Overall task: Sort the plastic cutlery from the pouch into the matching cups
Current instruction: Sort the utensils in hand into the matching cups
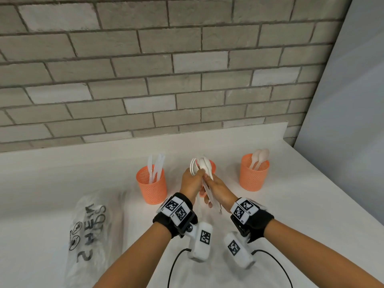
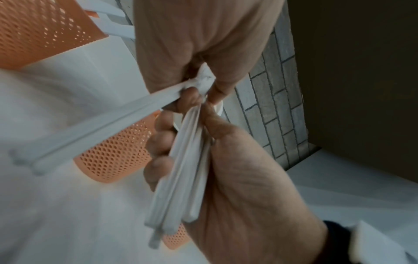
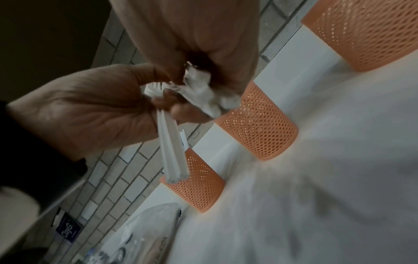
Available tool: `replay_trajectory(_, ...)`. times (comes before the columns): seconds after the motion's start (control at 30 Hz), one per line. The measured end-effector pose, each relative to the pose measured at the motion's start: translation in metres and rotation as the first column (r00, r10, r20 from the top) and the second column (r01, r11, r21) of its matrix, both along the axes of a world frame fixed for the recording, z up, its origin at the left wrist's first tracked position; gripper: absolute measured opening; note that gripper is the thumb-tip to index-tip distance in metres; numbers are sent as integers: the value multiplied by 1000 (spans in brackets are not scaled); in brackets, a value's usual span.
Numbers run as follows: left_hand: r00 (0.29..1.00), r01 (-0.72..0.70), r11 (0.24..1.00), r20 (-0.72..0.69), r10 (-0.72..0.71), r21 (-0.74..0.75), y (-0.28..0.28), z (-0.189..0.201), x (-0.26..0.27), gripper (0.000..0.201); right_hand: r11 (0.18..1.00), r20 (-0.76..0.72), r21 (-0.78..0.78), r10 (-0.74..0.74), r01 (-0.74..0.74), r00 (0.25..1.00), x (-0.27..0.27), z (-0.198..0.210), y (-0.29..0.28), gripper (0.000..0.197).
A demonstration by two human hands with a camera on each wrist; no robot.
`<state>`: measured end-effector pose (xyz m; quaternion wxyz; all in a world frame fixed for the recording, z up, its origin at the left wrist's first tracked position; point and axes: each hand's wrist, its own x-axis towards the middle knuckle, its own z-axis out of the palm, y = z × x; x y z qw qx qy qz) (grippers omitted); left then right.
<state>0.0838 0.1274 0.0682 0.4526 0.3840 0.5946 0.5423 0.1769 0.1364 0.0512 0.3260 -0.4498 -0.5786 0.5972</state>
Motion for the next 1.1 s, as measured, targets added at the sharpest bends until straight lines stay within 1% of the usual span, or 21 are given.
replay_trajectory(0.13, 998, -32, 999, -54, 31, -27, -1, -11, -4, 25, 992, 43, 34, -121, 120, 992, 10, -11, 0, 25)
replay_trajectory(0.23, 995, -22, 999, -98, 18, -35, -4, -17, -8, 27, 988, -11, -39, -151, 151, 988, 23, -12, 2, 17)
replay_trajectory(0.27, 997, -9, 999, -82, 5, -52, -4, -18, -9, 27, 985, -35, -65, -160, 158, 986, 28, -11, 4, 13)
replay_trajectory(0.33, 1000, 20, 997, 13, -20, -72, -1, -16, -11, 22, 975, -50, -78, -215, 211, 975, 35, -7, 9, 7)
replay_trajectory(0.37, 999, 26, 997, 33, -24, -67, 2, -13, -11, 17, 967, -56, -62, -251, 247, 966, 38, -4, 13, 7)
replay_trajectory(0.4, 1000, 14, 999, 18, -13, -51, 6, -10, -12, 12, 958, -67, -37, -287, 285, 956, 41, -1, 19, 12)
replay_trajectory(0.5, 998, -56, 997, -39, 58, 51, 21, 6, -10, 9, 920, -106, 72, -376, 384, 920, 46, 13, 36, 24)
replay_trajectory(0.6, 986, -163, 977, 7, 164, 137, 39, 30, -7, 9, 832, -130, 219, -494, 511, 860, 56, 31, 58, 39)
replay_trajectory(0.7, 962, -272, 935, 62, 265, 228, 58, 49, -7, 28, 756, -202, 255, -569, 604, 797, 72, 47, 84, 44)
replay_trajectory(0.8, 941, -339, 901, 106, 323, 270, 77, 57, -5, 39, 714, -314, 220, -593, 665, 741, 87, 51, 109, 48)
replay_trajectory(0.87, 933, -361, 891, 112, 343, 274, 88, 54, -3, 42, 708, -316, 226, -597, 669, 738, 95, 44, 123, 50)
replay_trajectory(0.97, 926, -377, 886, 74, 371, 270, 100, 37, 1, 44, 723, -275, 222, -598, 654, 753, 102, 24, 138, 49)
replay_trajectory(1.03, 924, -379, 887, 59, 377, 263, 105, 21, 3, 43, 727, -239, 202, -613, 656, 753, 103, 7, 144, 45)
replay_trajectory(1.1, 924, -377, 894, 36, 380, 244, 107, 5, 5, 37, 730, -204, 208, -619, 651, 759, 102, -8, 147, 38)
